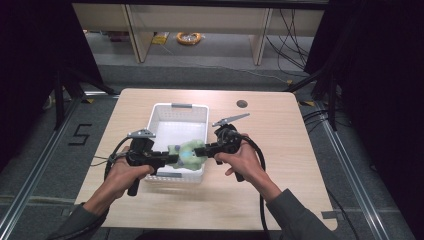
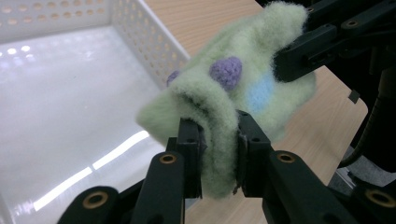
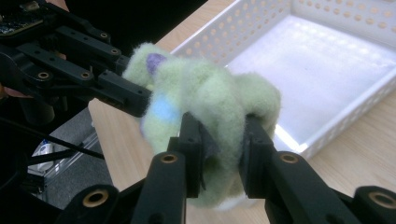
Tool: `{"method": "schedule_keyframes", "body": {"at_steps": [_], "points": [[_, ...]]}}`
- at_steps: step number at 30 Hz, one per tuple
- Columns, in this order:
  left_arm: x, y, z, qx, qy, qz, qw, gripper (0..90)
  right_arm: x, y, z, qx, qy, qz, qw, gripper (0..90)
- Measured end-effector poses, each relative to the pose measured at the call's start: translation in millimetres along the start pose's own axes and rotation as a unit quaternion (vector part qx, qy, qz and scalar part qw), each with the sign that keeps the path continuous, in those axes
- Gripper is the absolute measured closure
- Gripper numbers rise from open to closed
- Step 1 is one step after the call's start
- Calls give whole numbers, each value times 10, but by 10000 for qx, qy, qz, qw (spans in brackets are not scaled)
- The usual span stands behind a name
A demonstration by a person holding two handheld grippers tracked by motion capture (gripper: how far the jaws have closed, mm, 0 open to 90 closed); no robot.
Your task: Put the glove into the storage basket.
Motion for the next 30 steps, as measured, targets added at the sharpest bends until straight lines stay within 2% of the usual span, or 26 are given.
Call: {"method": "schedule_keyframes", "body": {"at_steps": [1,2,3,4,5,6,7,8,10,17,18,24,26,30], "points": [[-2,17,86,-69,-25,50,10000,745,41,-9,-5,-6,-16,24,10000,747],[-2,17,86,-69,-25,50,10000,745,41,-9,-5,-6,-16,24,10000,747],[0,34,122,-92,-23,107,9999,746,124,-4,-11,129,7,117,9998,748],[11,56,191,-177,-86,127,9997,747,171,-9,-50,50,28,101,9999,749],[11,56,191,-177,-86,127,9997,747,171,-9,-50,50,28,101,9999,749],[16,65,229,-201,-97,137,9997,747,209,1,-49,67,-3,148,9999,753],[24,80,291,-345,-94,119,9993,748,277,4,-64,136,15,198,9997,757],[24,80,291,-345,-94,119,9993,748,277,4,-64,136,15,198,9997,757],[19,99,374,-437,-105,119,9989,748,333,-29,-55,164,-15,227,9996,758],[-28,92,483,-489,-249,79,9985,747,461,-105,-29,56,-2,317,9995,758],[-38,90,491,-507,-270,64,9983,746,471,-111,-17,131,-18,322,9994,758],[-90,99,553,-524,-329,109,9980,743,550,-127,-7,135,-47,323,9994,758],[-113,108,604,-541,-422,102,9976,742,610,-138,13,182,-101,330,9992,758],[-169,123,670,-609,-468,150,9969,739,704,-159,12,170,-154,325,9992,759]]}}
Point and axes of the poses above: each handheld gripper's, and its own axes: x roughly forward along the jaws, y roughly out of its underside, z roughly to its left, the point moved 10 cm from there along x, roughly forward along the jaws, and after that the axes turned 10 degrees about -z, right-handed, at the moved point
